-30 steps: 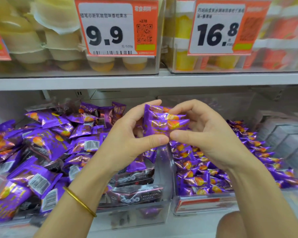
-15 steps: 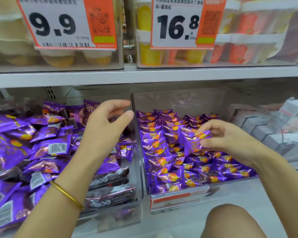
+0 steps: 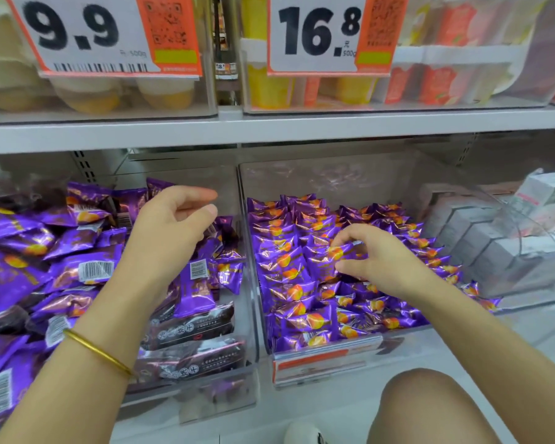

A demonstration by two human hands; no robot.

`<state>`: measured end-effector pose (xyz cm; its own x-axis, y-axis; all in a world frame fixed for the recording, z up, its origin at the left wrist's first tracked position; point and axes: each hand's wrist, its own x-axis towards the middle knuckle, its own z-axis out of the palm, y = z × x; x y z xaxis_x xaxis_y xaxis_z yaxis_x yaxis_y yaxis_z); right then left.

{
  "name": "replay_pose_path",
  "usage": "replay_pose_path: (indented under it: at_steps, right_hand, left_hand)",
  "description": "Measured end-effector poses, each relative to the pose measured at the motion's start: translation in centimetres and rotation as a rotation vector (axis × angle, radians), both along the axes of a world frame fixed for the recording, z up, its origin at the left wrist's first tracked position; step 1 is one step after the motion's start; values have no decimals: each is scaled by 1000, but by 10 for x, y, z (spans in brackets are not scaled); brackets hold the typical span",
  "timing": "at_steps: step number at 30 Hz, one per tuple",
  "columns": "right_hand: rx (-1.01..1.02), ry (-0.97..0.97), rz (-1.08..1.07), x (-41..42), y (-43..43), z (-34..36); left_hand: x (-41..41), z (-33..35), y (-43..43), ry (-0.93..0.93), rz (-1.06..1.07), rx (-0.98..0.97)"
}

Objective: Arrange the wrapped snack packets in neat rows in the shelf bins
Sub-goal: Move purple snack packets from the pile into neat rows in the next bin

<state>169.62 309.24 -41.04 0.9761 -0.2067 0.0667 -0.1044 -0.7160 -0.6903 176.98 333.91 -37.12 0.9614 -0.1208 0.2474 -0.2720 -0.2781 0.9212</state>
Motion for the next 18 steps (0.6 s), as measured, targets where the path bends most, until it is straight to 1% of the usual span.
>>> replay_pose_path:
  at_steps: [2,3,8,10,12,14,16,18]
  right_hand:
    - [-182,10,24,-1,6,-1]
    - [-225,17,33,-3,9,-2]
    - [-243,48,40,-9,12,-3]
    - [-261,37,67,-8,12,-3]
    - [-279,46,87,-6,13,-4]
    - [-291,62,92,-5,15,-4]
    - [-286,70,85,-5,14,-4]
    - [-270,73,72,-7,13,-3]
  left_hand:
    - [0,1,3,6,0,23]
    - [-1,1,4,9,0,36]
    - [1,0,17,15,-23,157]
    - [5,-1,24,2,-52,275]
    - [7,-4,30,-3,-100,437]
    - [7,-8,33,-3,-186,611]
    - [4,-13,35,35,-296,770]
    - [4,-17,37,102,-359,829]
